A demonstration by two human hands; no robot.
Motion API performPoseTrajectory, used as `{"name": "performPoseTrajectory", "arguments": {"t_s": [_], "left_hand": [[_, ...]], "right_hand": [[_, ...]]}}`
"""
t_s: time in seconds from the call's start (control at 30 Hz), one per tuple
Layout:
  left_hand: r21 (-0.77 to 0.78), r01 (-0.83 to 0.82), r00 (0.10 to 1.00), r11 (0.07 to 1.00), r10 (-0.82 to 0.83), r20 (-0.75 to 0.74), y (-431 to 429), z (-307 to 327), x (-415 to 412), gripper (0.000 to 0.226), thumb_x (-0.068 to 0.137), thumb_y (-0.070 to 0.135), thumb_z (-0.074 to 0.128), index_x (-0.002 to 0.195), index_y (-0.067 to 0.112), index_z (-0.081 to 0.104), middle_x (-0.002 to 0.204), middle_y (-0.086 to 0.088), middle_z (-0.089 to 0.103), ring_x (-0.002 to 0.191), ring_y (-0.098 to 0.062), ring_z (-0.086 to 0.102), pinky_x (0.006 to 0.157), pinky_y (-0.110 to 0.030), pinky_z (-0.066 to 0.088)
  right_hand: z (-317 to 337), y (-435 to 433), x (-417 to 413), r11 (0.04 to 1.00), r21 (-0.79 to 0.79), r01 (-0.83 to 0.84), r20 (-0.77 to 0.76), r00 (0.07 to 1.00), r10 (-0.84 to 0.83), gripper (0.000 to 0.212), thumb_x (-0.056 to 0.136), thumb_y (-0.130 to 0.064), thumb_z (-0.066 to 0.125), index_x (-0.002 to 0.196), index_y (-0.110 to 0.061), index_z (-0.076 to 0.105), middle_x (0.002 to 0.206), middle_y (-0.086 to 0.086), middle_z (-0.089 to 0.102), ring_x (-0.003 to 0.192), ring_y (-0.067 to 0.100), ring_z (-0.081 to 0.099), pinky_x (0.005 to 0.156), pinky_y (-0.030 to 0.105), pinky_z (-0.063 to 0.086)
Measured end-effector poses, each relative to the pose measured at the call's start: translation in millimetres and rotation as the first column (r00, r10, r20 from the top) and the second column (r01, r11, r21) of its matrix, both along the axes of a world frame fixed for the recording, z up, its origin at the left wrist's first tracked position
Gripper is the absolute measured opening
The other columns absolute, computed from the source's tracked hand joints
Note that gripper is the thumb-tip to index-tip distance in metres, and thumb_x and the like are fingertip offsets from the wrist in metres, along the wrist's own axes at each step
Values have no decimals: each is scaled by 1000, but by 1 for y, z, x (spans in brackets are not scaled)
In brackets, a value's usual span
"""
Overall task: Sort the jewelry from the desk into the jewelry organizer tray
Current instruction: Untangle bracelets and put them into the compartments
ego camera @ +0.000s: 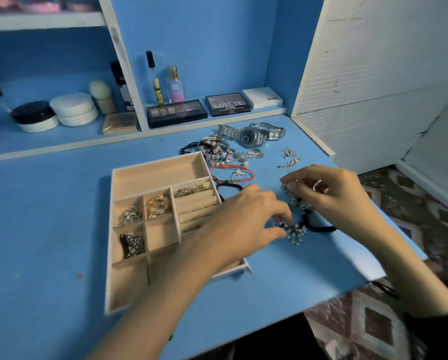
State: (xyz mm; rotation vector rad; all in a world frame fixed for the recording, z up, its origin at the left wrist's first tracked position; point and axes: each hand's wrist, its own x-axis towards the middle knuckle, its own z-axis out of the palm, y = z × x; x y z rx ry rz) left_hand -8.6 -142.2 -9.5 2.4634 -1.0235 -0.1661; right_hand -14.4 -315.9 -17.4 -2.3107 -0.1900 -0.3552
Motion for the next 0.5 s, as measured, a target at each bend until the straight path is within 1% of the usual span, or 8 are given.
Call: {"name": "performPoseTrajectory", "arguments": {"t_s": [0.1, 0.17, 0.27, 0.4, 0.5], "left_hand": [[66, 49, 997, 997, -53, 50, -10, -4, 1, 16, 84, 34, 62, 100, 31, 64, 102, 6, 53, 92, -8, 31, 89, -35, 39], [97, 74, 994, 993, -81, 79, -13, -3, 3, 16, 83, 37, 62, 98, 31, 65, 101, 7, 49, 96, -9, 32, 88, -33, 39], [151, 94, 990, 984, -109, 92, -15, -2, 5, 17, 85, 40, 60, 97, 29, 64, 102, 7, 46, 103, -11, 32, 88, -28, 35], [189, 100, 988, 977, -120, 98, -14, -5, 5, 19, 90, 39, 51, 99, 23, 58, 106, 6, 45, 105, -12, 30, 92, -29, 33], [171, 75, 987, 982, -98, 128, -11, -6, 4, 20, 94, 38, 46, 100, 22, 56, 107, 5, 45, 105, -12, 31, 91, -24, 30]], "right_hand": [[-2, -7, 0, 1000, 13, 17, -9, 1000, -17, 12, 83, -9, 65, 85, -16, 74, 61, -10, 57, 59, 3, 49, 59, 10, 35], [-3, -11, 0, 999, 27, 20, -19, 1000, -20, 12, 83, -10, 65, 86, -17, 74, 61, -10, 57, 59, 5, 49, 58, 10, 34], [-4, -15, 0, 999, 45, 28, -33, 999, -26, 13, 84, -12, 64, 86, -20, 74, 65, -2, 61, 58, 5, 48, 57, 11, 34], [-6, -18, 0, 997, 61, 36, -28, 999, -35, 13, 84, -12, 64, 86, -21, 73, 61, -9, 57, 57, 6, 46, 56, 12, 34], [-6, -18, -1, 998, 54, 39, -36, 999, -37, 12, 85, -13, 64, 87, -21, 73, 61, -9, 57, 57, 5, 46, 56, 12, 34]]}}
